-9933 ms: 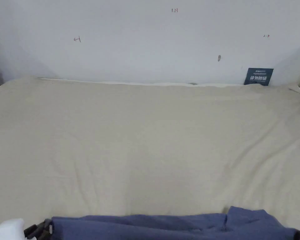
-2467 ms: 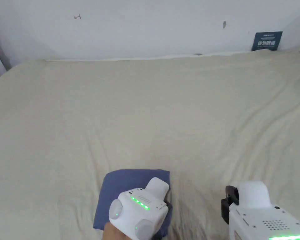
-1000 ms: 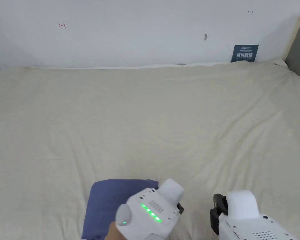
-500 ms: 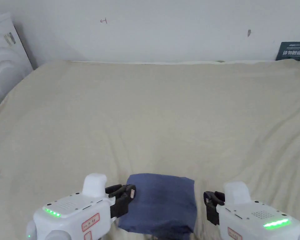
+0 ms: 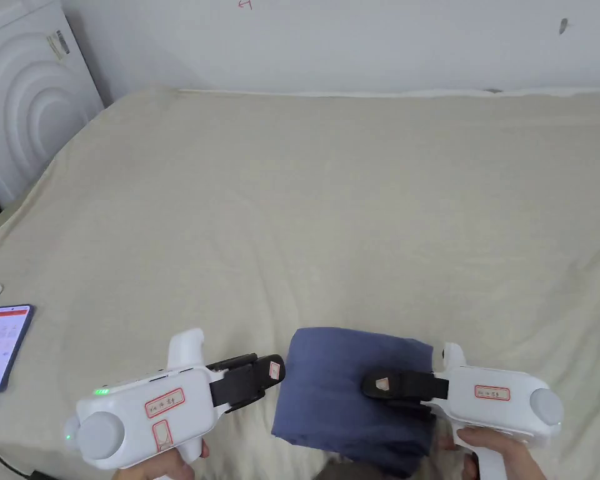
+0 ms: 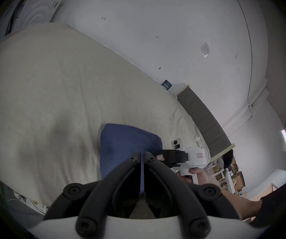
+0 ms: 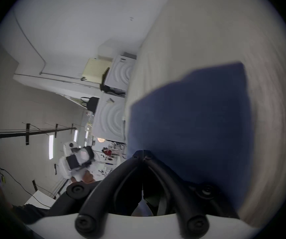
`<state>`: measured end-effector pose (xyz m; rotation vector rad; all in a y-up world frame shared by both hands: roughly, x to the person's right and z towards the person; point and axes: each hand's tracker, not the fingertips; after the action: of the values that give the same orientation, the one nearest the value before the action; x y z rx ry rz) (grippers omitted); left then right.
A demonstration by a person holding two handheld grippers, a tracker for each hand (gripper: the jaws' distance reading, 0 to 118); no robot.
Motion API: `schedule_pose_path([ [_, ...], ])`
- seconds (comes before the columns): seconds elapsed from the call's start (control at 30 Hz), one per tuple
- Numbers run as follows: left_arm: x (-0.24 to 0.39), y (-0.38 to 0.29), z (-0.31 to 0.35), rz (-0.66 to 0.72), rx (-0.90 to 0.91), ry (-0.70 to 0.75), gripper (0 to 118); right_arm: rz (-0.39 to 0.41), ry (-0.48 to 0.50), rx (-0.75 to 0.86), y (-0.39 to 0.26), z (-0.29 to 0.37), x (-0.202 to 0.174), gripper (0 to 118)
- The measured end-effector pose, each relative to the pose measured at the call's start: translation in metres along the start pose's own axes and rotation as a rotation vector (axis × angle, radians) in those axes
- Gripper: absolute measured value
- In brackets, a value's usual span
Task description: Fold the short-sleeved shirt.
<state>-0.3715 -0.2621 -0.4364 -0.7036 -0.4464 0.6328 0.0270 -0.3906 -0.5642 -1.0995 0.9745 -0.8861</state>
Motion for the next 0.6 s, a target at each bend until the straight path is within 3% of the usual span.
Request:
schedule_pose_path([
  [0.03,0.000,0.001,-0.004,-0.010,-0.028,0.032,24,0.024,-0.079,-0.026,-0.001,0.000,-0.003,0],
  [0.07,0.000,0.001,-0.008,-0.038,-0.063,0.081,48,0.017,-0.066,-0.035,-0.001,0.000,-0.001,0],
  [0.1,-0.001,0.001,-0.013,-0.060,-0.082,0.092,48,0.002,-0.015,-0.022,-0.001,0.001,-0.001,0],
  [0.13,-0.003,0.001,-0.018,-0.080,-0.105,0.102,59,0.006,-0.024,-0.017,-0.001,0.002,-0.001,0],
  [0.17,-0.006,0.000,-0.025,-0.076,-0.122,0.086,79,0.013,-0.038,-0.022,-0.001,0.000,-0.004,0],
  [0.2,-0.009,-0.001,-0.030,-0.071,-0.125,0.067,109,0.015,-0.039,-0.027,-0.001,-0.001,-0.003,0],
  [0.23,-0.011,0.000,-0.036,-0.064,-0.129,0.067,118,0.016,-0.044,-0.028,-0.001,0.000,-0.002,0],
  [0.5,-0.038,-0.006,-0.096,0.014,-0.195,0.184,118,0.094,-0.130,-0.028,0.000,0.007,-0.008,0],
  [0.6,-0.026,-0.016,-0.108,-0.083,-0.181,0.221,118,0.081,-0.139,-0.018,-0.001,0.015,-0.005,0],
])
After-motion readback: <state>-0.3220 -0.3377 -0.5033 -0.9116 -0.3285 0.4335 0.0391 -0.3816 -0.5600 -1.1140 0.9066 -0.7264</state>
